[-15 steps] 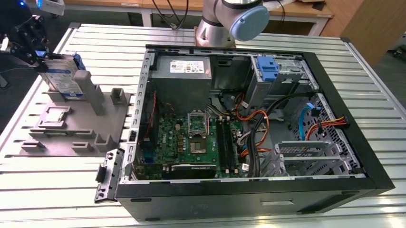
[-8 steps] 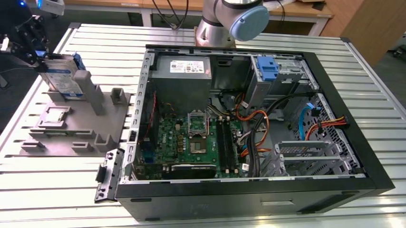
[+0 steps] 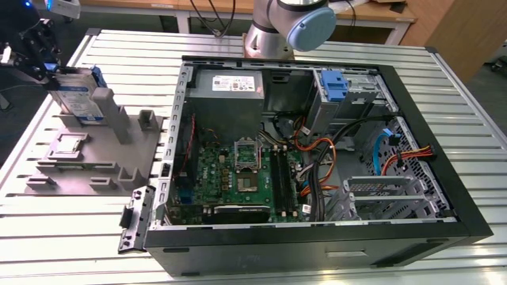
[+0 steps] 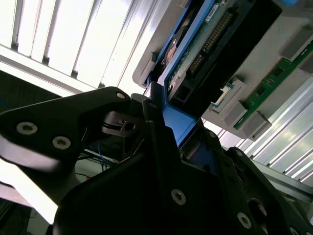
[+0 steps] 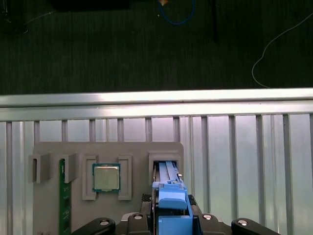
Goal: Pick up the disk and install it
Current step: 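Pick up the disk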
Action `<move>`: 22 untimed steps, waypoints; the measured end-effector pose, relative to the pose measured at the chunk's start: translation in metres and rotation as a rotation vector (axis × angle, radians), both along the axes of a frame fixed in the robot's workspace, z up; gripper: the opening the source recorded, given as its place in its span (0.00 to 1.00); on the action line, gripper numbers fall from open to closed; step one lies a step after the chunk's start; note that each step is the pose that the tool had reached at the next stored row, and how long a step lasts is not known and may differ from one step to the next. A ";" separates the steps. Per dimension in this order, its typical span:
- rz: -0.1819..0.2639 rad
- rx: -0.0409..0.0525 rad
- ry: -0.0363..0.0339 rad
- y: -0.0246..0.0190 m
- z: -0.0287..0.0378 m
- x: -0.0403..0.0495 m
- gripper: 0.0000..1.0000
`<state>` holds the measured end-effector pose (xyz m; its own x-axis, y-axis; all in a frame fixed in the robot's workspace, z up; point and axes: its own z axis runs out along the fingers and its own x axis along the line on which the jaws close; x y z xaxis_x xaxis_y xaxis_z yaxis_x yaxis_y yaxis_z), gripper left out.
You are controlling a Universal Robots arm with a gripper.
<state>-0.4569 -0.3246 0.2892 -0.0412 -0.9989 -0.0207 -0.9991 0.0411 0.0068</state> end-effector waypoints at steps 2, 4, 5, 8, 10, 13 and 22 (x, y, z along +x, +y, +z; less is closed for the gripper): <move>0.000 -0.0001 0.0000 0.0000 0.0018 0.0000 0.37; 0.000 -0.0004 0.0001 0.0001 0.0037 0.0000 0.37; 0.000 -0.0007 0.0001 0.0000 0.0046 0.0000 0.37; 0.000 -0.0014 -0.0002 0.0001 0.0059 0.0000 0.37; 0.000 -0.0020 0.0003 0.0001 0.0069 -0.0001 0.37; 0.000 -0.0024 -0.0002 0.0001 0.0070 0.0000 0.37; 0.000 -0.0034 0.0000 0.0001 0.0113 0.0000 0.37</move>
